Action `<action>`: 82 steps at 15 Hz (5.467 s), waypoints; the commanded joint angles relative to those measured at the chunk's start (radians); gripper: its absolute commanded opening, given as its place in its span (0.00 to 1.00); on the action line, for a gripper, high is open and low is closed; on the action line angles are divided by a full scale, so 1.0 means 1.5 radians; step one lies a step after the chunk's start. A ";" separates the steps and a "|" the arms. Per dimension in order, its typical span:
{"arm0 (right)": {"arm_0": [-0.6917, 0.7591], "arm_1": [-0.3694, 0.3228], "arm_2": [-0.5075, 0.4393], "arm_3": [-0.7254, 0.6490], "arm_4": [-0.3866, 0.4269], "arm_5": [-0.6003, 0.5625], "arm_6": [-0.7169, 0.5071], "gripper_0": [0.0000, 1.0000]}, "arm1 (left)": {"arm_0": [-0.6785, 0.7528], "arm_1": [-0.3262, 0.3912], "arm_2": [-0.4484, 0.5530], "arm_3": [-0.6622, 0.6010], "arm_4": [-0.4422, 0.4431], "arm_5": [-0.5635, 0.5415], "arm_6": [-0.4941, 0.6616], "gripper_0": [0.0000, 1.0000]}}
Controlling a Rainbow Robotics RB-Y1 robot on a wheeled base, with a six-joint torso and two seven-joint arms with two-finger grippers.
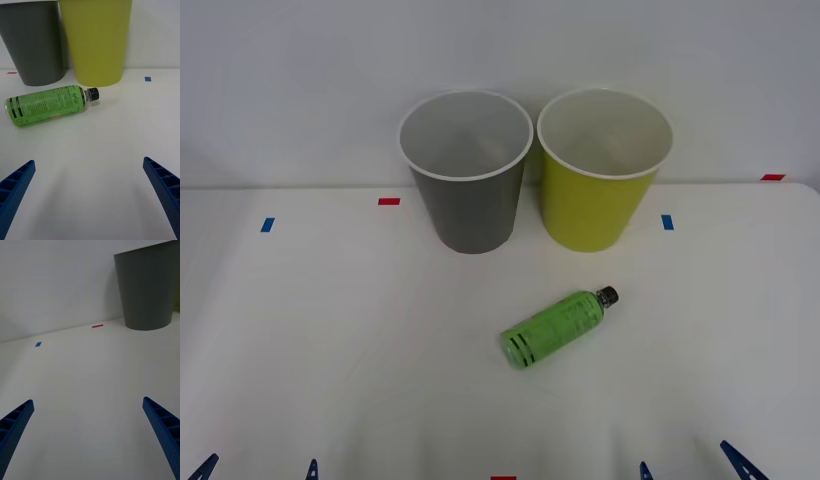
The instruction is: Put cans in the gray bin and PET bottles in the light green bin.
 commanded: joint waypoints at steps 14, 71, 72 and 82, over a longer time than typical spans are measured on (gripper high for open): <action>0.000 0.000 0.000 0.000 0.000 0.000 0.000 1.00 | 0.000 0.000 0.000 0.000 0.000 0.000 0.000 1.00; -0.318 -0.009 -0.214 -0.290 -0.213 0.854 -0.368 0.99 | 0.000 0.000 0.000 0.000 0.000 0.000 0.000 1.00; -0.343 -0.009 -0.207 -0.311 -0.166 0.919 -0.424 0.98 | 0.000 0.000 0.000 0.000 0.000 0.000 0.000 1.00; -0.625 -0.013 -0.135 -0.328 -0.159 1.362 -0.824 0.97 | 0.000 0.000 0.000 0.000 0.000 0.000 0.000 1.00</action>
